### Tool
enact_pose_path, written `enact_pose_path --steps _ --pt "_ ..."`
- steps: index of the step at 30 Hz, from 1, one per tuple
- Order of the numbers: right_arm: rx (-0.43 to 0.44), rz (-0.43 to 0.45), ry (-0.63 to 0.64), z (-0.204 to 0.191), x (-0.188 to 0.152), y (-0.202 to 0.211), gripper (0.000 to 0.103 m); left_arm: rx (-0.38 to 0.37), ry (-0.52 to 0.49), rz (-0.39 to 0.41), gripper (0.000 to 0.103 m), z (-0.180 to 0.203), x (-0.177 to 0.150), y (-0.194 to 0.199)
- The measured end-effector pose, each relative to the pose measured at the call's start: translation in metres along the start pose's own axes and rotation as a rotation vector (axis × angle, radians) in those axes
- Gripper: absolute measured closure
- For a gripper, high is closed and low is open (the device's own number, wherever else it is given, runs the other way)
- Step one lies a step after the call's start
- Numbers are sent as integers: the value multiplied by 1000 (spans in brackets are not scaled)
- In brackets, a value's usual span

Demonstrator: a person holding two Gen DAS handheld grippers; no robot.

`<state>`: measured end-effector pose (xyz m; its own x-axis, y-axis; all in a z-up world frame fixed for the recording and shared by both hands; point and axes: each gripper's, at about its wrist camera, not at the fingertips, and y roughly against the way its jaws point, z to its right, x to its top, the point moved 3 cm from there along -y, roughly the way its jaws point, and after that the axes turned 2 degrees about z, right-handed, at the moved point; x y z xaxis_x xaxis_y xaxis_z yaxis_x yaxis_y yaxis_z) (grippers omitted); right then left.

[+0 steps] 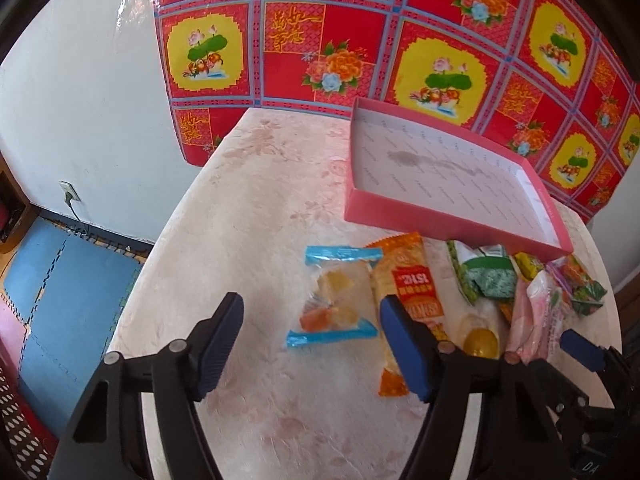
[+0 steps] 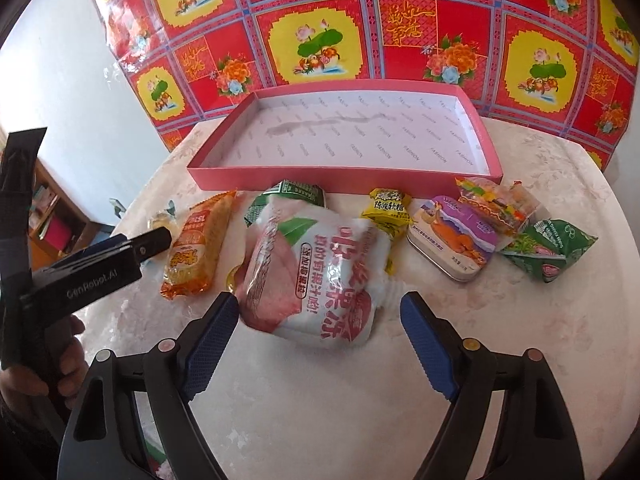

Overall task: Organize snacks
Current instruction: 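Close the left gripper on the clear blue-edged candy while the right gripper grasps the pink drink pouch, then carry the candy in the left gripper into the pink box while the right carries the pouch there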

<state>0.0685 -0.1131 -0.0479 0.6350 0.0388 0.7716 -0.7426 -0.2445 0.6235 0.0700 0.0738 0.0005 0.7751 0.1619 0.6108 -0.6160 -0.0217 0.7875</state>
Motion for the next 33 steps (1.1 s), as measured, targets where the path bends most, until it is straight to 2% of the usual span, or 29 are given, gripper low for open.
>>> enact_pose_path --steps 8,11,14,15,21,25,33 --pt "-4 16 -4 0 2 -2 18 -4 -5 -9 36 1 3 -11" --pt "-6 19 -8 0 3 -2 18 -5 -4 -18 42 1 3 -15" --pt "-3 24 -7 0 4 -2 18 4 -15 -8 55 2 2 -16" --pt "-1 27 -7 0 5 -1 18 1 -19 -5 64 2 2 -16" --pt "-3 52 -9 0 9 3 18 -42 -4 13 71 -2 4 -11" --pt "2 31 -21 1 9 -4 18 -52 12 18 72 -6 3 -5" --pt "-17 46 -5 -3 12 -7 18 -68 22 24 72 -7 0 5"
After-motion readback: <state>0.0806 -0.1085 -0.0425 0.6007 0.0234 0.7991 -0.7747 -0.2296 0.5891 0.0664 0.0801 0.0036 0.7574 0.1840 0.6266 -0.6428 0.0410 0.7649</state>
